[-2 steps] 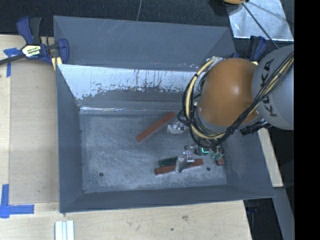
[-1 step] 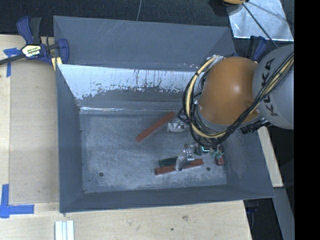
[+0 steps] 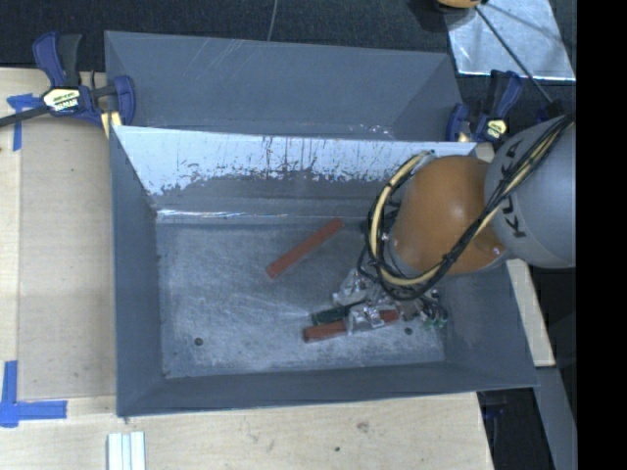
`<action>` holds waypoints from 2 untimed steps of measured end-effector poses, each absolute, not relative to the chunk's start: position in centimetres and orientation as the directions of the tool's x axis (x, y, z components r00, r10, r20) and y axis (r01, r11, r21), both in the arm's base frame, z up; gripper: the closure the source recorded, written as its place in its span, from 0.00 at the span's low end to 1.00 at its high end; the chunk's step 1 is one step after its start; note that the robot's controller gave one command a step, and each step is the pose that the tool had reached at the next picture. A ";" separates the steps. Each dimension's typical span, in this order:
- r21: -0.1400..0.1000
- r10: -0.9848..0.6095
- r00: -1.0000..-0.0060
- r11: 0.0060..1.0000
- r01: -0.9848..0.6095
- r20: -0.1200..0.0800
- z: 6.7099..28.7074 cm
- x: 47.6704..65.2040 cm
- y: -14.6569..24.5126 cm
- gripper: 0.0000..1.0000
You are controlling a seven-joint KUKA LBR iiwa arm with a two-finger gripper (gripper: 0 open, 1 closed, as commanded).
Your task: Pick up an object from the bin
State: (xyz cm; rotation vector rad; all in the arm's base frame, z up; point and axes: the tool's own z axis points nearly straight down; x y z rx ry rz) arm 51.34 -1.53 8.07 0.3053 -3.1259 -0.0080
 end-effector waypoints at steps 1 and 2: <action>0.005 -0.193 -0.981 0.981 -0.193 0.000 8.1 51.3 -1.5 1.00; -0.001 -0.208 -0.978 0.978 -0.208 -0.005 22.3 52.2 -0.8 1.00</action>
Offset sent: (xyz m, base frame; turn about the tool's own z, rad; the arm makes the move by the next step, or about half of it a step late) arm 0.0072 0.0078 0.1409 -0.0169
